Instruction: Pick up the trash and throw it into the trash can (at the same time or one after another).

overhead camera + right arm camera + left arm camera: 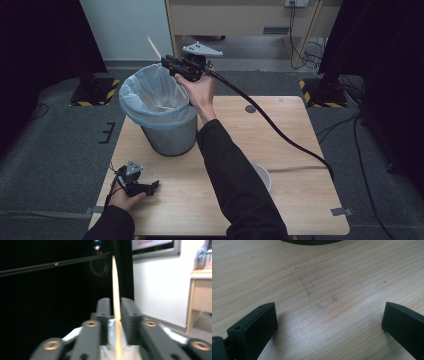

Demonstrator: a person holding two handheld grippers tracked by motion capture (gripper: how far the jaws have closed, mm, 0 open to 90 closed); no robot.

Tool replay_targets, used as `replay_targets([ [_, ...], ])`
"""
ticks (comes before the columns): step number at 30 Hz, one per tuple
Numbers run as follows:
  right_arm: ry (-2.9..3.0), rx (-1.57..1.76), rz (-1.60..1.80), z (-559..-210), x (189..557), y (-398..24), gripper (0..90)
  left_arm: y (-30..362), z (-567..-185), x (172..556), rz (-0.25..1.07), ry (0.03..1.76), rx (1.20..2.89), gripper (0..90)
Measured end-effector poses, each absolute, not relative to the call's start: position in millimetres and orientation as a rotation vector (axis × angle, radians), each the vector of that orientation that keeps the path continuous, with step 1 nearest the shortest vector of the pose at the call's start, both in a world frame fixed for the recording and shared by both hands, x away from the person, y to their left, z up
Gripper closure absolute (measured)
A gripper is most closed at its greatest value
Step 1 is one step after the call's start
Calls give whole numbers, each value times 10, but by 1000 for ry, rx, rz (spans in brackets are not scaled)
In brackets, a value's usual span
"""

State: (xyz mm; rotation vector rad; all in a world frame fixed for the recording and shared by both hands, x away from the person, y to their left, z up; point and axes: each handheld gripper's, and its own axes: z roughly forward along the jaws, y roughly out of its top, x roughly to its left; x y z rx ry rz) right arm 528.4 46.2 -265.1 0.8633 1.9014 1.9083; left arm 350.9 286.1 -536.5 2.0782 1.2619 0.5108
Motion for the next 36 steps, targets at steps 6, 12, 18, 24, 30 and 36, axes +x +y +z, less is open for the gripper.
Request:
replay_targets([
  [6, 1898, 859, 1900, -2582, 5234, 347, 687, 2860, -5365, 3509, 511, 1262, 2078, 0],
  [12, 1853, 879, 1882, -2440, 5092, -54, 626, 2860, -5365, 3508, 510, 1263, 2078, 0],
  [18, 1824, 890, 1868, -2426, 4860, -529, 554, 2860, -5364, 3508, 510, 1263, 2078, 0],
  [24, 1814, 891, 1851, -2496, 4621, -900, 488, 2861, -5364, 3508, 511, 1262, 2079, 0],
  [30, 1828, 910, 1816, -2652, 4401, -1185, 442, 2859, -5365, 3508, 510, 1264, 2077, 0],
  [36, 1822, 930, 1801, -2818, 4236, -1432, 402, 2861, -5364, 3508, 510, 1262, 2081, 0],
])
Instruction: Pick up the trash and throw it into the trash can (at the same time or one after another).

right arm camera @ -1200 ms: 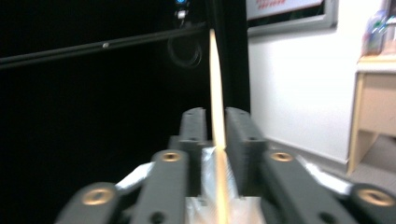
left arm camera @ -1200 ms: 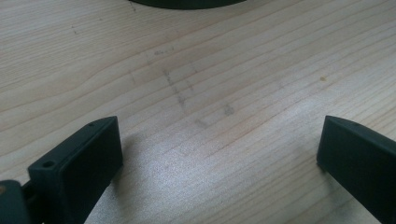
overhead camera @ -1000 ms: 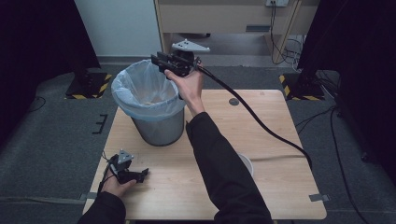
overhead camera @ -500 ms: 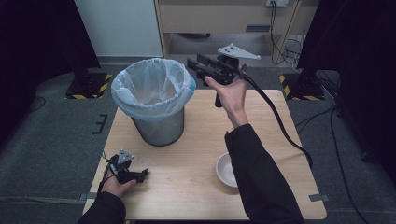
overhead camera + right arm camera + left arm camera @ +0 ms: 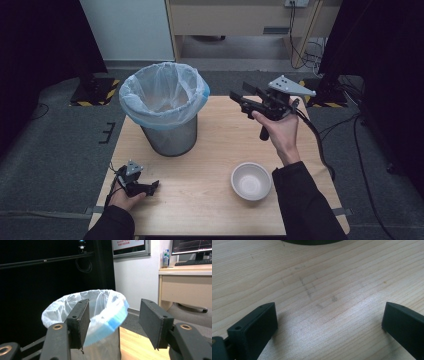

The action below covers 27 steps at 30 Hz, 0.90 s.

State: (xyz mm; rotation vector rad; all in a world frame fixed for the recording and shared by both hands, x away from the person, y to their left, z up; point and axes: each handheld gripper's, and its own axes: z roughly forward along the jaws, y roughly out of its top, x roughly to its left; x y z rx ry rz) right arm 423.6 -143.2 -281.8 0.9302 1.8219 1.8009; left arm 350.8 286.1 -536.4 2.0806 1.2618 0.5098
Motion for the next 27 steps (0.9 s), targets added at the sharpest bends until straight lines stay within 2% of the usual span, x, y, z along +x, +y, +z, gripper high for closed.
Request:
replay_targets([
  [4, 1819, 966, 1794, -3012, 4151, -1554, 409, 2861, -5364, 3508, 510, 1262, 2080, 0],
  [11, 1901, 1053, 1671, -3583, 4073, -1806, 397, 2861, -5364, 3508, 510, 1262, 2080, 0],
  [18, 1953, 1131, 1570, -4009, 4008, -2053, 397, 2861, -5364, 3508, 510, 1262, 2080, 0],
  [27, 2134, 1195, 1436, -4565, 3886, -2202, 448, 2860, -5364, 3507, 510, 1263, 2079, 0],
])
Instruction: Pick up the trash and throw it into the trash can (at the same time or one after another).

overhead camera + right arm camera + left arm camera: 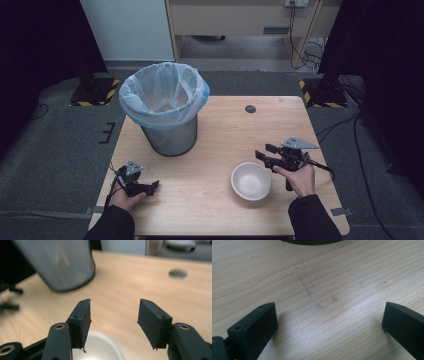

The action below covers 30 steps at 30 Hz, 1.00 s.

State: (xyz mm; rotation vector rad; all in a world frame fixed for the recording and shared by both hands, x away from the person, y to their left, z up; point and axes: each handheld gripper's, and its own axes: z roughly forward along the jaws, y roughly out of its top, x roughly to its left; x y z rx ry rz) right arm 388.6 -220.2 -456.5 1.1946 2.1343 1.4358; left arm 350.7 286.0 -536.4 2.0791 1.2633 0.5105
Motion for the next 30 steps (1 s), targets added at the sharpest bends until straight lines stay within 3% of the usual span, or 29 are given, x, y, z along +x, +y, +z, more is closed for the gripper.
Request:
replay_targets([
  [9, 2315, 1278, 1310, -4910, 3877, -2229, 553, 2860, -5364, 3507, 510, 1263, 2079, 0],
  [19, 2423, 1313, 1223, -5064, 3891, -2264, 624, 2860, -5364, 3507, 510, 1263, 2080, 0],
  [30, 2463, 1342, 1188, -5091, 3914, -2259, 790, 2860, -5364, 3507, 510, 1263, 2079, 0],
])
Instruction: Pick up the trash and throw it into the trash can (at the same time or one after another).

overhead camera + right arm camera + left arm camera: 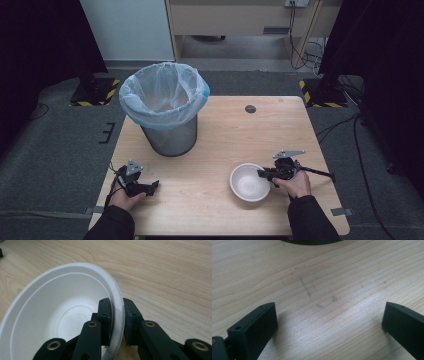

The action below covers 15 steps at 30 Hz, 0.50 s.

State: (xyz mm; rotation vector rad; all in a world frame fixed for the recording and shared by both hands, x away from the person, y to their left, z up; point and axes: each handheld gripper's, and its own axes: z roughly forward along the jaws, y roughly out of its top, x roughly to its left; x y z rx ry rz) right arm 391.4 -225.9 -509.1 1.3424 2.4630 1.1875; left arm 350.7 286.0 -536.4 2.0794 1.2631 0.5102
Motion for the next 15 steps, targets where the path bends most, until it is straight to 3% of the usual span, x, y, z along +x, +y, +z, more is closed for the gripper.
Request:
replay_targets([
  [15, 2221, 1312, 1446, -4587, 3896, -2317, 832, 2860, -5364, 3507, 510, 1263, 2080, 0],
])
